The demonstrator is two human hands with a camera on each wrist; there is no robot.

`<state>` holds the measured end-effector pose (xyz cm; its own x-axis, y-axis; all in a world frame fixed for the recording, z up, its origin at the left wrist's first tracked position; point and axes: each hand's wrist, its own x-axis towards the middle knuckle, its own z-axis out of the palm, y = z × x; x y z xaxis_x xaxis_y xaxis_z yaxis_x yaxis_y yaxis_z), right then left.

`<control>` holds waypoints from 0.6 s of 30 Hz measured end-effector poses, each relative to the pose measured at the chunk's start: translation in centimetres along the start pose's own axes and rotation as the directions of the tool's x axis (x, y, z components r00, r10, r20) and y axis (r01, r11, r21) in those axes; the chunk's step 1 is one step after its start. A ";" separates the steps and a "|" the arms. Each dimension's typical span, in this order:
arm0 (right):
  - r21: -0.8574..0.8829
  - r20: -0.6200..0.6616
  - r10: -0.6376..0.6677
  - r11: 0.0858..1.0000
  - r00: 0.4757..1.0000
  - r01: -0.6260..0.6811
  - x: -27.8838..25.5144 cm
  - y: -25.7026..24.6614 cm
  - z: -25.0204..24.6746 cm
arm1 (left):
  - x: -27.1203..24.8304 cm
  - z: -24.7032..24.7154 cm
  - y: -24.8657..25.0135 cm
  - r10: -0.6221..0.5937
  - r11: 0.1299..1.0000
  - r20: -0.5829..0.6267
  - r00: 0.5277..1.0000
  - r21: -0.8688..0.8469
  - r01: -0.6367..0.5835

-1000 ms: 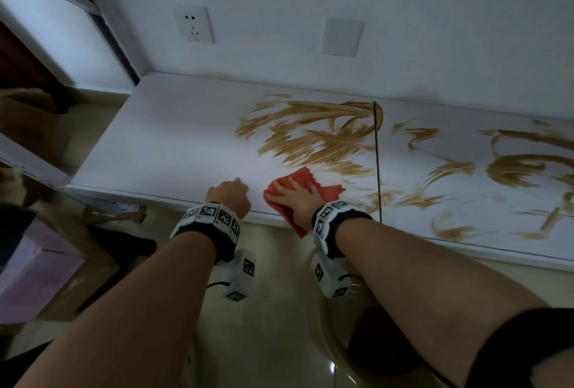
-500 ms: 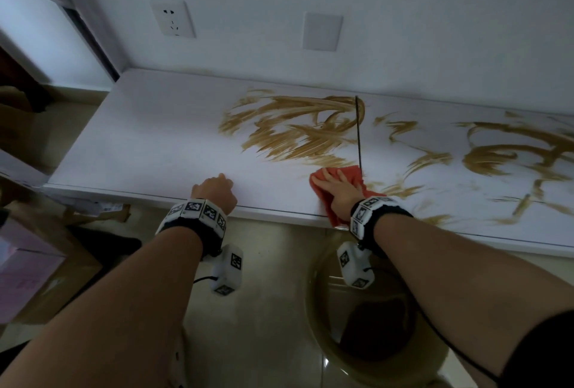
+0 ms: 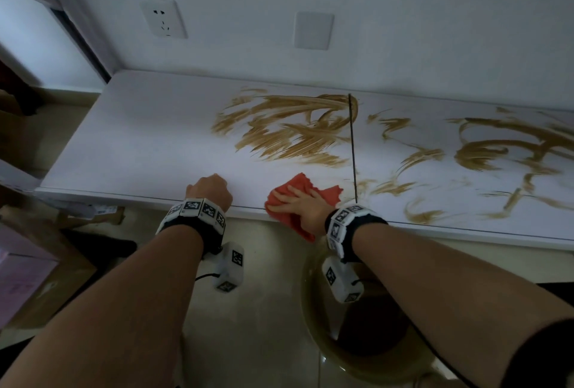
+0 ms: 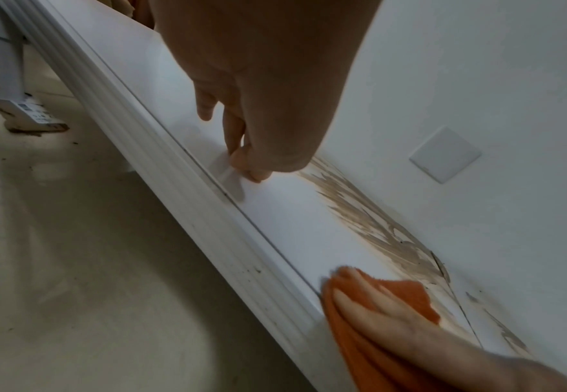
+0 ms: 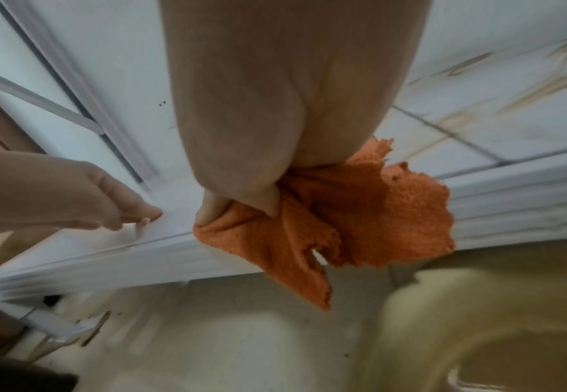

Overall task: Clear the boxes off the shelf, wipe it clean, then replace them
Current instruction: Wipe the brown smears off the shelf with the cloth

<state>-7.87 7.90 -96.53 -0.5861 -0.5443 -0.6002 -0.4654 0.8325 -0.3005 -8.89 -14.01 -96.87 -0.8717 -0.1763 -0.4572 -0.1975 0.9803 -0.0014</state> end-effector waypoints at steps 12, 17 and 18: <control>0.238 -0.083 0.386 0.903 0.919 -0.358 -0.6 4.4 -1.1 | 0.5 0.7 -0.1 0.023 0.998 -0.007 1.000 0.057 -0.023; 0.199 -0.074 0.340 0.926 0.937 -0.320 1.0 2.5 -1.5 | 0.4 0.3 -0.1 0.021 1.000 0.002 1.000 0.020 -0.021; 0.177 -0.078 0.310 0.940 0.948 -0.293 1.3 1.9 -1.3 | 0.3 0.3 0.0 0.021 1.000 0.000 1.000 0.018 -0.021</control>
<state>-10.38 8.59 -96.91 -0.7513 -0.2660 -0.6040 -0.1488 0.9599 -0.2376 -9.04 -14.03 -97.25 -0.8757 -0.1559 -0.4571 -0.1714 0.9852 -0.0077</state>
